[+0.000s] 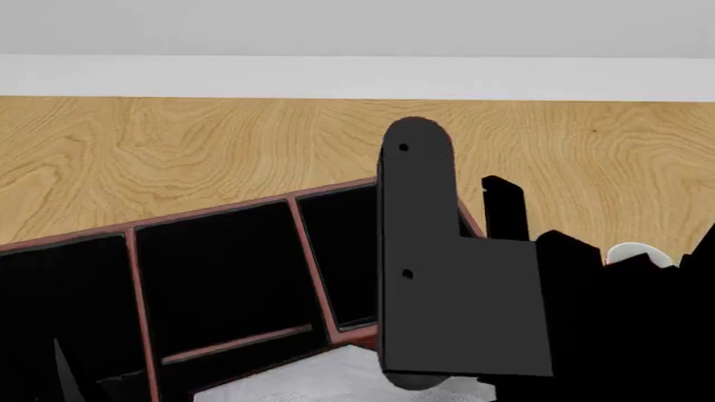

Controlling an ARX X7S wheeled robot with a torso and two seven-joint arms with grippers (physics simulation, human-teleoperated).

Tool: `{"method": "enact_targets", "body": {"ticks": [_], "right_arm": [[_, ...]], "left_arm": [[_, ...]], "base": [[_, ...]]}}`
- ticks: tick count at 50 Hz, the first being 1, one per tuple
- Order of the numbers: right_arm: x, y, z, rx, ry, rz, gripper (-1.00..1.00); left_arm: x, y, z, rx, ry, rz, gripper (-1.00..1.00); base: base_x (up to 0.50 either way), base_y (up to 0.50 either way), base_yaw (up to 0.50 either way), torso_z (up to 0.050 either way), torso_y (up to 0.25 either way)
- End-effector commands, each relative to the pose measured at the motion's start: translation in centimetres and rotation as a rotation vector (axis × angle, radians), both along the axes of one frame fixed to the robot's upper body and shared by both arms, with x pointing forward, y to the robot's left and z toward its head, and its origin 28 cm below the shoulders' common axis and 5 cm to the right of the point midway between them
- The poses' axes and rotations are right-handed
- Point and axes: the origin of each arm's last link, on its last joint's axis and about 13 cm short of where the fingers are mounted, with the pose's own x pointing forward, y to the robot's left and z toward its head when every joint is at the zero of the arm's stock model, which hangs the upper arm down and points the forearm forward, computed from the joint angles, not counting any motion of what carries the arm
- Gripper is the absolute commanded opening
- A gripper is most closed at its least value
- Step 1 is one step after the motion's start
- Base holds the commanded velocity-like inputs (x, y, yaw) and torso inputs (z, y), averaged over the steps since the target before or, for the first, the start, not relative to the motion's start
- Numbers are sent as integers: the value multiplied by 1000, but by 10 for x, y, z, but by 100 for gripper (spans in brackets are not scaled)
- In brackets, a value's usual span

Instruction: Pick up the book and place it in the right compartment of the caddy.

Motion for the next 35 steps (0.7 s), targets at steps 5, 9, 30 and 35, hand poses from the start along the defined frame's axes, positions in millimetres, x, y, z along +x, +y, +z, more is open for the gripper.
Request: {"method": "enact_targets", "body": {"ticks": [5, 9, 30, 35], "right_arm": [[-15, 8, 40, 261, -126, 62, -100], [-16, 10, 50, 319, -186, 60, -100], [7, 3, 118, 320, -354, -38, -100], [20, 9, 147, 293, -389, -43, -100]], "left_arm": [[0, 0, 0, 0, -3, 4, 100], [0, 0, 0, 1, -4, 4, 100], [0, 0, 0, 5, -17, -4, 100], [0, 0, 0, 3, -22, -12, 100]], "base": [[0, 0, 0, 0, 2], [0, 0, 0, 0, 0], [0, 0, 0, 0, 0], [0, 0, 0, 3, 2]]}}
